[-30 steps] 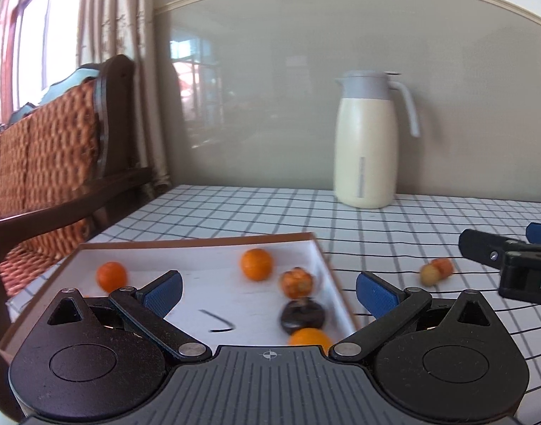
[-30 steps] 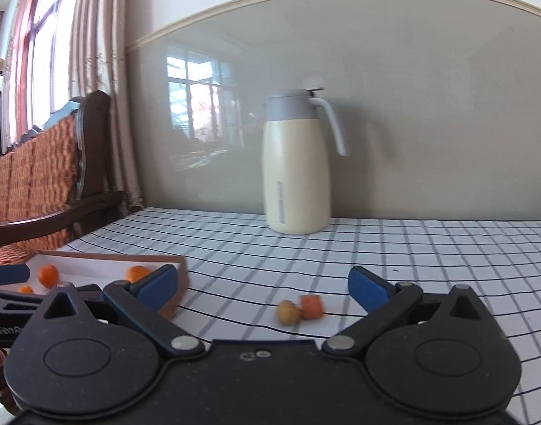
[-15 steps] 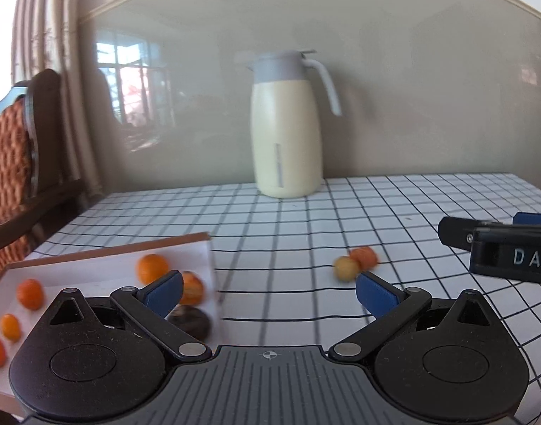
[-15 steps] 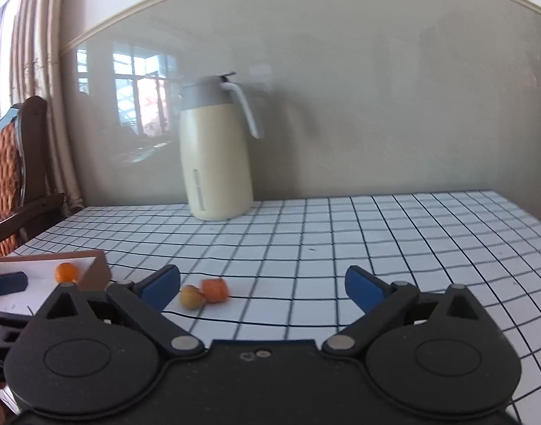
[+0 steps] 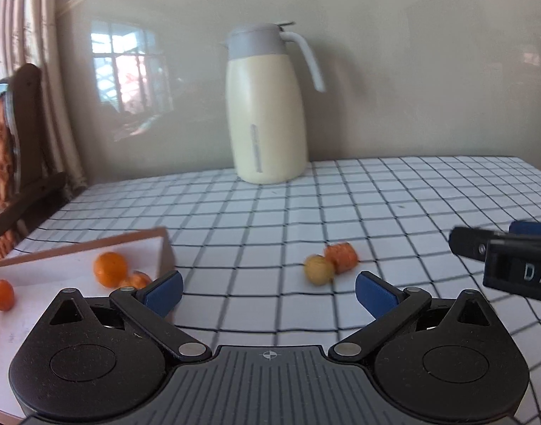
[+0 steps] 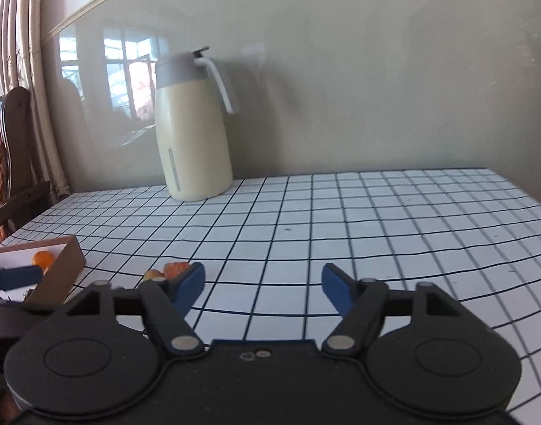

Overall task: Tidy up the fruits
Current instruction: 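Move both open tools back toward the last fruits on the table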

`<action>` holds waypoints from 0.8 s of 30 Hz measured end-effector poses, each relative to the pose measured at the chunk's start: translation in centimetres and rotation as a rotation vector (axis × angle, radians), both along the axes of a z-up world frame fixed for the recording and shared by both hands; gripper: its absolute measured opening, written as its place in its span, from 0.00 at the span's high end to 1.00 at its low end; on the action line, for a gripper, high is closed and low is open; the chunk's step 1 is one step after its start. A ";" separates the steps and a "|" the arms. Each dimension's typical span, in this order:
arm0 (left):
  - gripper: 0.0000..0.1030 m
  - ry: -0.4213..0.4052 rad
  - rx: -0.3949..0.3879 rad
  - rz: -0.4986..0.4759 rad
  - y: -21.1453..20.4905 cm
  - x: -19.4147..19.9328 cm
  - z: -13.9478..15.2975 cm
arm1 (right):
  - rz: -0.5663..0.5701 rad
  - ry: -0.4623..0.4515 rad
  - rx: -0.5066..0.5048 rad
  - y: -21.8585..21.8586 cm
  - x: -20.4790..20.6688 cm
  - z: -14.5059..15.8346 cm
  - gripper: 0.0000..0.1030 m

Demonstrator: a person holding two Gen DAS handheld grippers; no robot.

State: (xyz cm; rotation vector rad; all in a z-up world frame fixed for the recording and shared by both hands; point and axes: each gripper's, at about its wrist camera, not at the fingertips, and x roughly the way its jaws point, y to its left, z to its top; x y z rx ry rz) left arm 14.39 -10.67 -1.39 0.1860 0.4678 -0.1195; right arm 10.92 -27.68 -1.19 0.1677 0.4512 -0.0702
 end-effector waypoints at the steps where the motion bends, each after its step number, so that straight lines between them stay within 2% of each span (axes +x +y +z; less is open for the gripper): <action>1: 0.00 -0.008 0.008 0.012 0.2 0.1 0.1 | 0.007 0.005 0.008 0.2 0.4 -0.1 0.38; 5: 0.00 -0.040 0.042 0.056 1.2 0.4 0.5 | 0.052 0.024 0.035 1.5 2.5 -0.2 0.44; 13: 0.00 -0.029 0.054 0.090 2.9 2.0 0.6 | 0.091 0.085 0.039 3.7 6.8 -1.0 0.46; 18: 0.00 -0.044 0.057 0.118 3.6 2.6 0.8 | 0.120 0.134 0.034 4.4 8.9 -1.9 0.59; 23: 0.00 -0.033 0.054 0.133 4.1 3.2 0.6 | 0.131 0.146 0.049 4.9 9.4 -2.2 0.63; 24: 0.00 -0.028 0.049 0.134 4.1 3.2 0.6 | 0.129 0.150 0.057 4.7 9.5 -2.2 0.67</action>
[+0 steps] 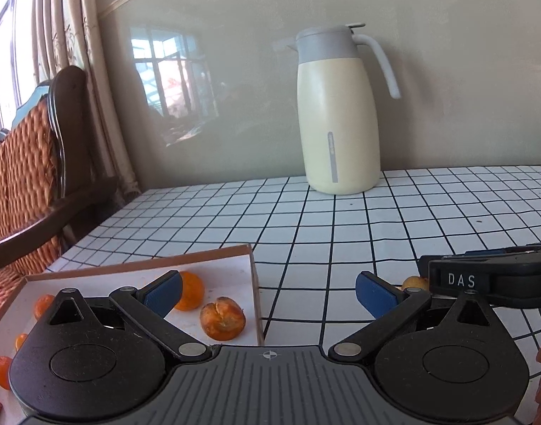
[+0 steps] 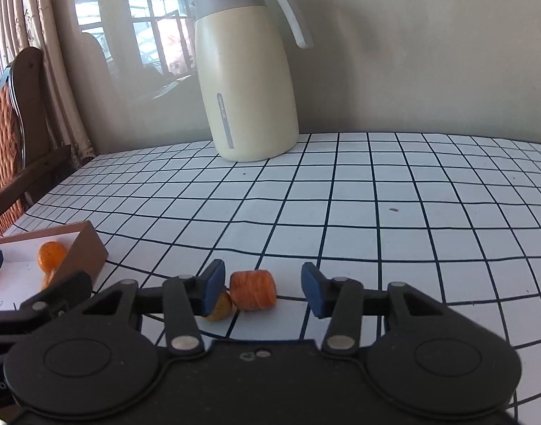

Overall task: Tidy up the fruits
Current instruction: 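Move both open tools back toward the last fruits on the table, then grasp the small yellow fruit with the left tool while the right tool grasps the orange cut fruit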

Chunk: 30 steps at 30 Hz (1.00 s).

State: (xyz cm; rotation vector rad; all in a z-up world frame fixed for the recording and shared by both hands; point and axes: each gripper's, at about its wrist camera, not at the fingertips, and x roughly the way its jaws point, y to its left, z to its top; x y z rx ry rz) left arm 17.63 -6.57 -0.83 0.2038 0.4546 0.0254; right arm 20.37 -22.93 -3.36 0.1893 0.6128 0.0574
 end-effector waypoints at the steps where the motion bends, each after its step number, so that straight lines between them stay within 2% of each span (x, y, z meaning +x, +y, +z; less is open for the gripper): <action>1: 0.00 0.005 -0.005 -0.002 0.0 0.0 -0.1 | -0.002 0.004 0.007 -0.1 0.0 0.0 0.67; 5: 0.00 0.008 -0.004 -0.009 -0.2 -0.1 -0.3 | -0.008 0.009 -0.032 -0.4 -0.6 0.1 0.65; 8: 0.00 0.008 -0.010 -0.015 -0.4 -0.2 -0.3 | -0.043 0.029 -0.127 -0.6 -1.1 -0.2 0.67; 15: 0.00 0.010 -0.017 -0.046 -1.2 -0.5 -0.4 | -0.152 0.029 -0.072 -4.6 -2.2 0.3 0.66; 25: 0.00 0.040 -0.033 -0.116 -3.5 -0.2 -1.1 | -0.153 0.034 -0.051 -5.7 -2.7 0.1 0.66; 30: 0.00 0.066 -0.052 -0.152 -4.9 0.2 -1.7 | -0.130 0.028 -0.046 -5.8 -2.5 0.1 0.72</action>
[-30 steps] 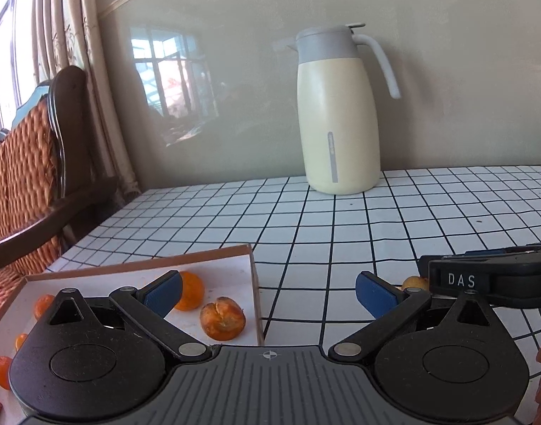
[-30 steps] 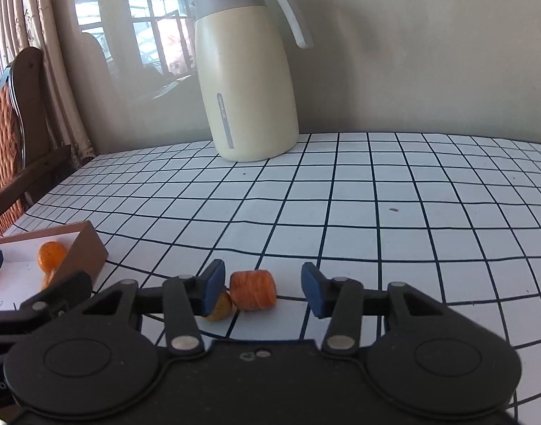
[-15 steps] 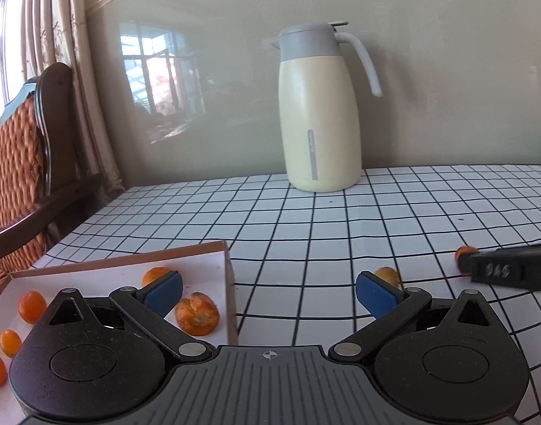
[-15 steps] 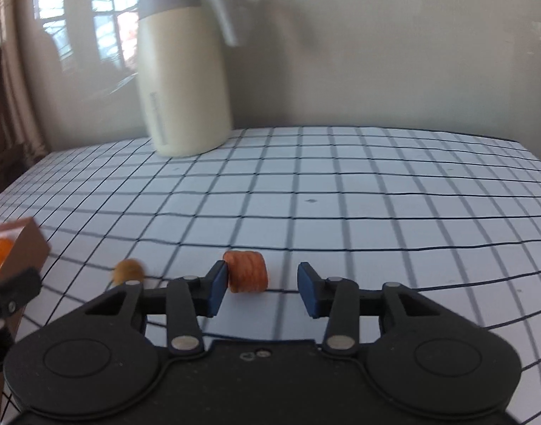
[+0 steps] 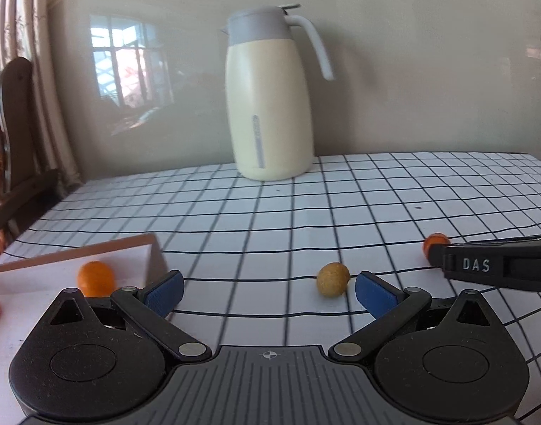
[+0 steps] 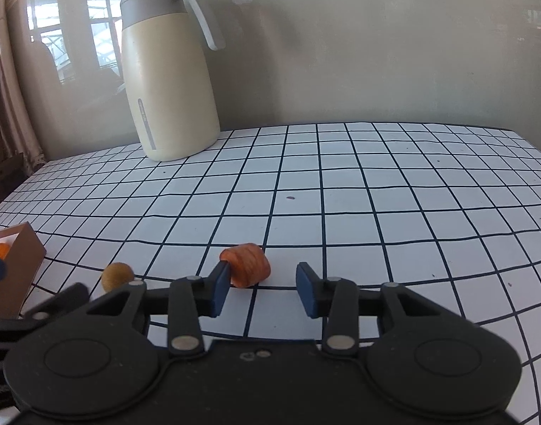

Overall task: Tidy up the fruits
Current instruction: 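Grasp the small yellow fruit with the left tool while the right tool grasps the orange cut fruit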

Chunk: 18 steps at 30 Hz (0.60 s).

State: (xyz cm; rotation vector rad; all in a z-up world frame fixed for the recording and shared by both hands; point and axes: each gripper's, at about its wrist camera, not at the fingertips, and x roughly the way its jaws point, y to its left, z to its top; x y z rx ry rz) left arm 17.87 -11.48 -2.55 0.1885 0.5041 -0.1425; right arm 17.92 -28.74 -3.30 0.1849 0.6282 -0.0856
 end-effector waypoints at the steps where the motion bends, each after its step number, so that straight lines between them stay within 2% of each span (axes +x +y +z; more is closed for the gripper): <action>1: 0.00 0.003 -0.003 -0.007 -0.3 0.1 -0.1 | 0.005 -0.001 0.000 0.0 0.0 0.0 0.72; 3: 0.14 0.011 -0.012 -0.021 -0.9 0.4 -0.2 | 0.018 0.001 0.005 -0.1 0.0 -0.1 0.77; 4: 0.27 0.029 -0.013 -0.035 -1.2 0.8 -0.3 | 0.025 0.002 0.004 -0.1 -0.1 -0.1 0.78; 7: 0.34 0.074 -0.033 -0.048 -1.9 1.6 -0.9 | 0.039 -0.005 -0.009 -0.1 -0.1 -0.1 0.80; 11: 0.36 0.080 -0.026 -0.061 -2.8 2.1 -1.4 | 0.053 -0.004 0.005 -0.3 0.0 -0.1 0.80; 12: 0.39 0.081 -0.025 -0.064 -3.0 2.2 -1.5 | 0.056 -0.002 0.009 -0.4 0.1 -0.1 0.80; 14: 0.61 0.096 -0.023 -0.072 -3.3 2.3 -1.8 | 0.064 -0.002 0.013 -0.3 0.3 -0.2 0.79; 16: 0.72 0.117 -0.042 -0.079 -3.2 2.6 -1.9 | 0.073 0.003 0.017 -0.2 0.7 -0.3 0.77; 18: 0.74 0.119 -0.052 -0.079 -3.0 2.6 -1.8 | 0.076 0.001 0.018 -0.1 1.0 -0.4 0.77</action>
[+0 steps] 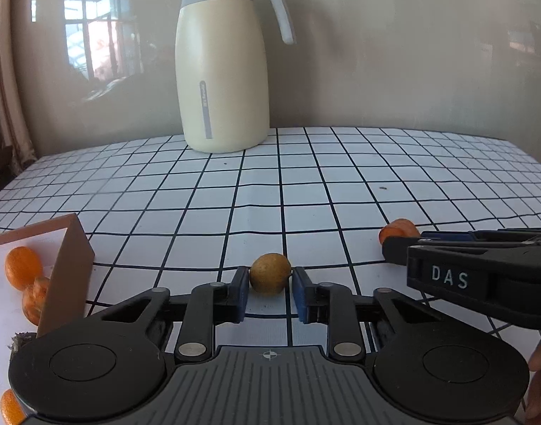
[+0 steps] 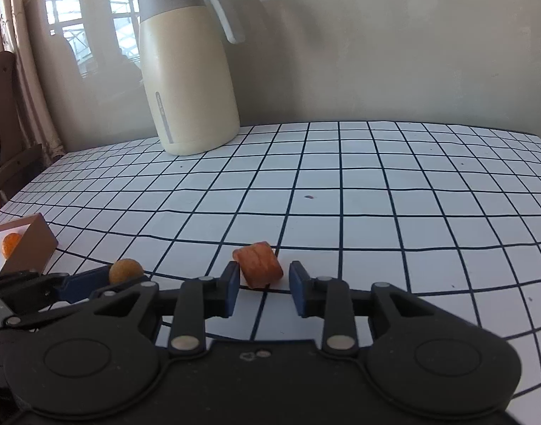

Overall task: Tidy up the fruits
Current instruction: 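Grasp the small yellow fruit with the left tool while the right tool grasps the orange cut fruit, then carry the yellow fruit and orange cut fruit over the tray with both tools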

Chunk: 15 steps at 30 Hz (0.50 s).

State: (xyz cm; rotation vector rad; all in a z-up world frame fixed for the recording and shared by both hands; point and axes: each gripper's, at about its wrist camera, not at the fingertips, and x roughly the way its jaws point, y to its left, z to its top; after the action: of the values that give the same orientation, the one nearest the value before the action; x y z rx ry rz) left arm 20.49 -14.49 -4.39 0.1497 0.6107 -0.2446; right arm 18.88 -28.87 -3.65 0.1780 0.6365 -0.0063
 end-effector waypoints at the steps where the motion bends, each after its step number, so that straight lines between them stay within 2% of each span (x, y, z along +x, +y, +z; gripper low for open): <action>1: 0.74 0.000 -0.001 -0.002 0.0 0.0 0.0 | 0.004 0.000 0.002 0.0 0.1 0.0 0.77; 6: 0.75 0.003 -0.007 -0.011 0.0 0.0 0.0 | 0.012 -0.004 -0.010 0.4 0.4 -0.1 0.84; 11: 0.75 0.008 -0.023 -0.011 0.3 -0.1 0.1 | 0.025 -0.004 -0.020 0.5 0.2 -0.1 0.84; 13: 0.75 0.010 -0.028 -0.010 0.4 -0.1 0.1 | 0.030 -0.003 -0.022 0.5 0.3 -0.1 0.82; 15: 0.75 0.009 -0.026 -0.009 0.4 -0.1 0.1 | 0.044 -0.001 -0.035 0.6 0.5 -0.1 0.76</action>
State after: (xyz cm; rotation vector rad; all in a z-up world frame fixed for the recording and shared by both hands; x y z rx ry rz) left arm 20.37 -14.11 -4.33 0.1260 0.6160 -0.2625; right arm 19.40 -28.23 -3.75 0.1299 0.6389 0.0253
